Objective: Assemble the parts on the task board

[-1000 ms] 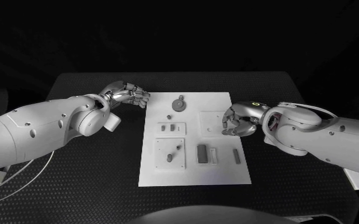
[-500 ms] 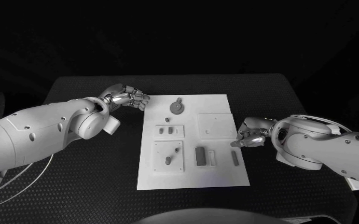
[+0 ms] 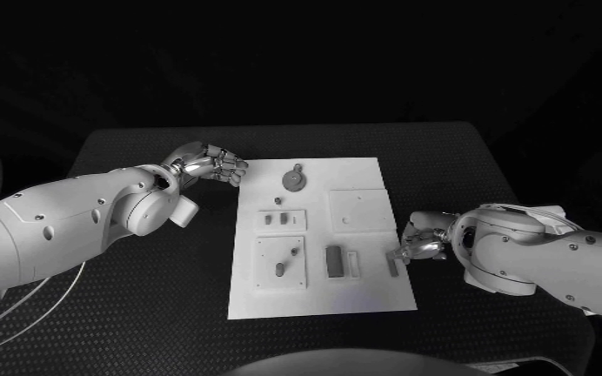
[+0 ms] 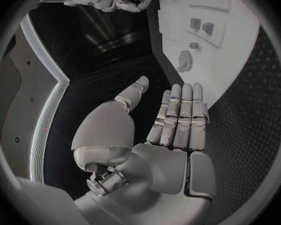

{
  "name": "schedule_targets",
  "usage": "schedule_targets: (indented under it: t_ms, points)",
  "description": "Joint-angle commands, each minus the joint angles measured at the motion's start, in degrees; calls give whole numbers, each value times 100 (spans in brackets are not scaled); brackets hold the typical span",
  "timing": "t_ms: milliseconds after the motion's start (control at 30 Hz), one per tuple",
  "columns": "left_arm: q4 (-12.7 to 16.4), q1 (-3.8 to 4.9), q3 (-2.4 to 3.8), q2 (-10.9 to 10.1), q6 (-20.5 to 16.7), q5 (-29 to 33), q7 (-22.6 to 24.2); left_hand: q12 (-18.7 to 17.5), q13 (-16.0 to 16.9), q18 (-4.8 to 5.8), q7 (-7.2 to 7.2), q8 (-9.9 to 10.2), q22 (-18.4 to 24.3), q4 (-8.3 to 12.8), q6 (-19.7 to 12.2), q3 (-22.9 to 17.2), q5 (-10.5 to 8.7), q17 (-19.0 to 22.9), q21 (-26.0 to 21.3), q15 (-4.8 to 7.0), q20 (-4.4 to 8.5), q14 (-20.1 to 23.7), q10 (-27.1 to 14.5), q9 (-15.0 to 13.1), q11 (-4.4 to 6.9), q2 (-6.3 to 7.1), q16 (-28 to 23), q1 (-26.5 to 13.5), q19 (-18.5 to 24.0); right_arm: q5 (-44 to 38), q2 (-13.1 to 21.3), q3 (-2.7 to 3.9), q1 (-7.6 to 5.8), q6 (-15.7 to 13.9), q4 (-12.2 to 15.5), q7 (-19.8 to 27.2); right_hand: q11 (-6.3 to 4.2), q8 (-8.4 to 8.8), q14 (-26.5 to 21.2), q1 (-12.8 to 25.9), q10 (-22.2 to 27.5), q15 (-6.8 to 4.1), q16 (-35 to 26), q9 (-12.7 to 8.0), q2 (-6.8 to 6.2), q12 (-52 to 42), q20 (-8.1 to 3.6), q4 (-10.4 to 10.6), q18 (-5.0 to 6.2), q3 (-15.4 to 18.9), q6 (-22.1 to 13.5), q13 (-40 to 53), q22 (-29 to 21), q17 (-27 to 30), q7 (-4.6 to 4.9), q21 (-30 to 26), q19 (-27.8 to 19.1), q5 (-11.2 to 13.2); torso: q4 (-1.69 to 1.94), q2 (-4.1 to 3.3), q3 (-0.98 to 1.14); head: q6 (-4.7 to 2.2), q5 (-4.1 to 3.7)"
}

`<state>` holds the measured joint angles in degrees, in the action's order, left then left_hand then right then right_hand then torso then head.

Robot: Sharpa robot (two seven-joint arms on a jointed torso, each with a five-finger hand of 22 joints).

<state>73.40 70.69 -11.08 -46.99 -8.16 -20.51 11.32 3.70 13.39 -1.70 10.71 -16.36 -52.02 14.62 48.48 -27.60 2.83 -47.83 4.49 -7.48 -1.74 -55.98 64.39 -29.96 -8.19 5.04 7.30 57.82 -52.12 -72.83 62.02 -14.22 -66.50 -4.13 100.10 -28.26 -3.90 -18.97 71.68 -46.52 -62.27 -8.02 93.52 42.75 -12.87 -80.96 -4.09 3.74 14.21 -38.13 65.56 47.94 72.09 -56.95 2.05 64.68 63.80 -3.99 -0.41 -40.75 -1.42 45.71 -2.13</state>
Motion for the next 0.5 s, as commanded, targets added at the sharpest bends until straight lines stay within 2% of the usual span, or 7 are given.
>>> schedule_targets:
  t_ms: [33,100,233,333,500]
  points:
    - [16,1,4,7,54,-8,60,36,-9,-115,-4,15,-7,-31,-30,1,3,6,-3,3,-3,22,-31,1,-2,35,13,-4,51,-237,-69,2,43,140,-13,-88,5,33,107,63,-15,-102,-42,-4,-16,45,-24,10,79,-17,-4,-7,4,16,25,-35,20,18,3,0,-8,5,-14]
    - [20,1,4,10,59,-8,64,36,-9,-115,-4,15,-7,-31,-30,1,3,6,-3,3,-3,22,-31,1,-2,35,13,-4,51,-314,-150,2,117,125,-67,-103,9,43,103,63,-15,-101,-45,-6,-22,54,-24,1,79,-22,-11,-2,6,20,29,-37,16,18,5,-1,-11,15,-15]
    - [29,1,4,-5,54,-8,61,36,-10,-115,-4,14,-7,-31,-30,1,3,6,-3,3,-3,22,-30,1,-2,35,13,-4,51,-461,-222,2,255,82,-131,-125,15,57,88,61,4,-98,-49,-10,-43,76,-23,-16,79,-28,-18,-21,8,40,35,-41,10,18,16,-6,-1,28,6]
    - [26,1,4,-24,49,-8,57,36,-10,-115,-4,14,-8,-31,-30,1,3,6,-3,3,-3,22,-30,1,-2,35,13,-4,51,-521,-259,2,271,49,-186,-142,34,99,62,45,25,-91,-57,-23,-86,107,-20,-63,79,-42,-60,-20,11,63,55,-51,-4,18,11,-7,6,38,24]
    - [26,1,4,-33,51,-8,57,36,-11,-115,-4,14,-8,-31,-30,2,3,7,-3,3,-3,22,-30,1,-2,37,14,-5,51,-607,-297,2,272,27,-228,-135,48,127,37,44,40,-82,-63,-32,-122,129,-16,-89,79,-54,-83,-7,12,87,69,-59,-13,18,2,-4,2,48,32]
